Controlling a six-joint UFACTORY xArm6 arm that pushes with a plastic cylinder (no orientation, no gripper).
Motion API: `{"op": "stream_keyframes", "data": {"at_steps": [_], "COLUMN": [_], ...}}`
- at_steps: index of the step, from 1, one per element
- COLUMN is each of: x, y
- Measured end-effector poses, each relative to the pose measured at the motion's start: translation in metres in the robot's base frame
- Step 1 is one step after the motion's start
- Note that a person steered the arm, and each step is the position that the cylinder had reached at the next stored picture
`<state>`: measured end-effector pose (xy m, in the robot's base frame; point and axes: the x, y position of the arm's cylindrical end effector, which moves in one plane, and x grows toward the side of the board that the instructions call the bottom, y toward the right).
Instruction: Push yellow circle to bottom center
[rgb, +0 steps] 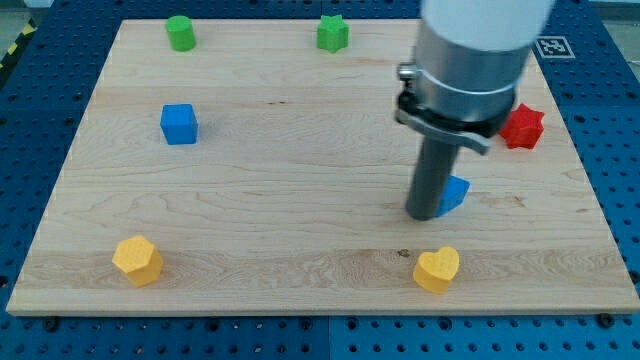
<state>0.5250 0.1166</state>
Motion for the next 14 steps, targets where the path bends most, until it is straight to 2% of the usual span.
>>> {"op": "stream_keyframes", "data": {"at_steps": [1,3,6,8,11,14], "x": [0.007,0.045,0.065,0.068,0.068,0.080], "y": [0.023,0.031,0.037,0.035,0.000,0.000]}}
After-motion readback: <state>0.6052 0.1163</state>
